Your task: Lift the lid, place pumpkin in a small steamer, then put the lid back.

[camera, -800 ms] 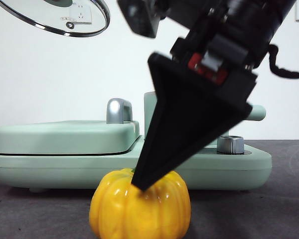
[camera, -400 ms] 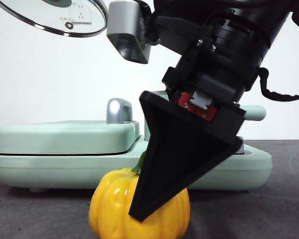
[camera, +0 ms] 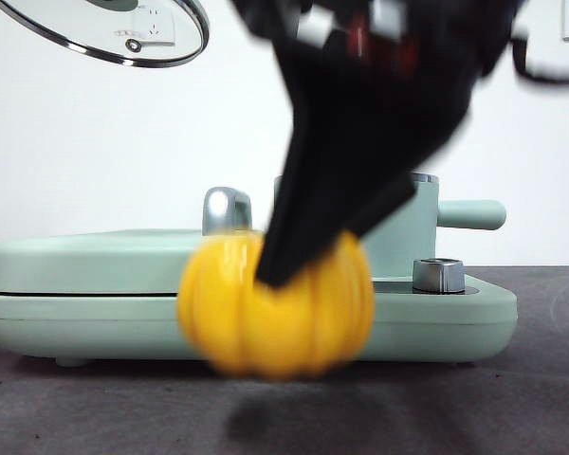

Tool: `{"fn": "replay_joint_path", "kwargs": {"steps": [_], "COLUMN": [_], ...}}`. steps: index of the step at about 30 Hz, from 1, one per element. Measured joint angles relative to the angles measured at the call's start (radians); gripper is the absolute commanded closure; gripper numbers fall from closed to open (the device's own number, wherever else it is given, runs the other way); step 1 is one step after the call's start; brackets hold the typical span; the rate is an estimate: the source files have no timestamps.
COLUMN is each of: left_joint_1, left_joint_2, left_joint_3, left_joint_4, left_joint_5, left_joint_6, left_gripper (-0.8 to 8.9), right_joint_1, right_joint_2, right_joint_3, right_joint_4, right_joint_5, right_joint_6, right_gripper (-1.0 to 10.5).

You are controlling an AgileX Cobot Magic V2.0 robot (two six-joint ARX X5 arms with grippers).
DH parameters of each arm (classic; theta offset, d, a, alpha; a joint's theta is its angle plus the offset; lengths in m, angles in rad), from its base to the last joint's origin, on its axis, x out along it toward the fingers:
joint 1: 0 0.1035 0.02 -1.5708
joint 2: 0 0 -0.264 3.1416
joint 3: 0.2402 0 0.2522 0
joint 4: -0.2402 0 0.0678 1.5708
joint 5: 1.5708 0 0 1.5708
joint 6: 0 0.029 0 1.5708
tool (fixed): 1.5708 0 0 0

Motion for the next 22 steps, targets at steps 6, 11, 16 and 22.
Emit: {"fn": "replay_joint_path", "kwargs": {"steps": [6,11,16,22], "left_joint_1": [0.000,0.000,0.000,0.000], "left_joint_2": [0.000,0.000,0.000,0.000], "left_joint_3": [0.000,0.000,0.000,0.000], "left_joint_4": [0.017,0.017,0.017,0.017], "left_joint_5": [0.000,0.000,0.000,0.000], "left_joint_6": [0.000,0.000,0.000,0.002], "left_gripper": [8.03,8.03,8.03,8.03], "right_joint_1": [-0.045,-0.117,-0.193,-0.298], "right_joint_2": [-0.063,-0.064,-0.064,-0.018], "right_joint_3": [0.140,0.298,0.444,0.610], "right_joint_4": [-0.218,-0.435,-0.569,-0.647], "right_joint_5": [0.034,0.084,0.143,0.159], "right_joint_6": [0.135,0.257,0.314,0.315], "right_gripper": [5.9,5.9,5.9,5.9]}}
